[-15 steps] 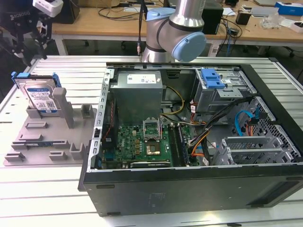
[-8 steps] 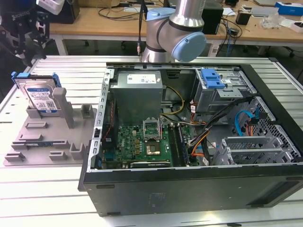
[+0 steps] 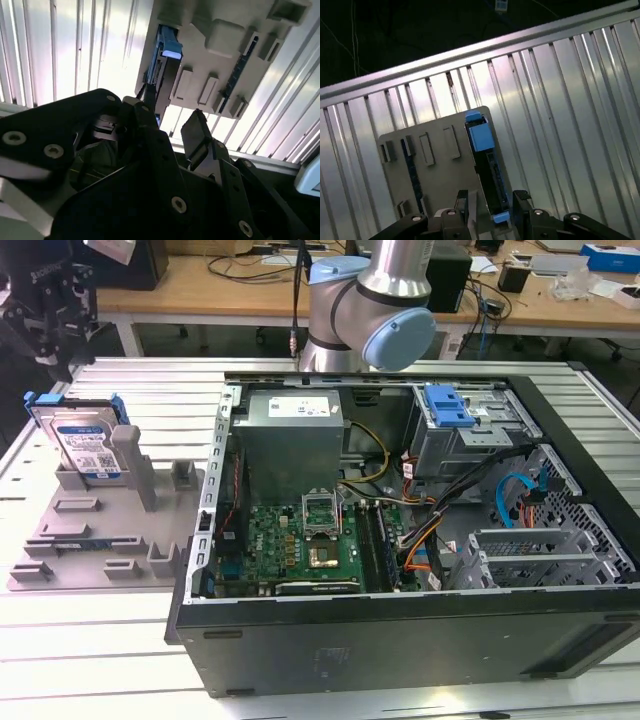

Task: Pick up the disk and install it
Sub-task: 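Pick up the disk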

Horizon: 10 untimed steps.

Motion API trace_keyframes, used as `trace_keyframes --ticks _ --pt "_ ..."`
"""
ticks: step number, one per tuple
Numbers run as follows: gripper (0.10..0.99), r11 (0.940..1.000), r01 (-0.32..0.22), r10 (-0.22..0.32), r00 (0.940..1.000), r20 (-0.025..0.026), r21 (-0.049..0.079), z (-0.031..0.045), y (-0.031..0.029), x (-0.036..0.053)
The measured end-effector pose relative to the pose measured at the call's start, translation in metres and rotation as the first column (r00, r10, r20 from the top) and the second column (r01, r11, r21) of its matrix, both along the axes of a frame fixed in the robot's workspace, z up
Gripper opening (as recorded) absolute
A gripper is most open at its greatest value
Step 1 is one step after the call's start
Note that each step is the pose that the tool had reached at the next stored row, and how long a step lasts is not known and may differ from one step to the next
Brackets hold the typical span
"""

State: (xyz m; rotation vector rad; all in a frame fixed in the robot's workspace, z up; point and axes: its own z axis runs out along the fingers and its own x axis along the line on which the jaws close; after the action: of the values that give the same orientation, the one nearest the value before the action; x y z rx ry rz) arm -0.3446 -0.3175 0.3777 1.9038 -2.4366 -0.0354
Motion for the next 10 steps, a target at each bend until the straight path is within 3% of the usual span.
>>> trace_keyframes --ticks 3,5,10 --pt "0.482 0.9951 -0.098 0.098 0.9951 0.0 0.0 0.0 0.0 0.0" --pt "0.482 0.9908 -0.135 0.135 0.9908 -0.0001 0.0 0.0 0.0 0.0" --pt "0.482 0.9719 -0.235 0.235 0.9719 -0.0001 -0.001 0.0 0.0 0.0"
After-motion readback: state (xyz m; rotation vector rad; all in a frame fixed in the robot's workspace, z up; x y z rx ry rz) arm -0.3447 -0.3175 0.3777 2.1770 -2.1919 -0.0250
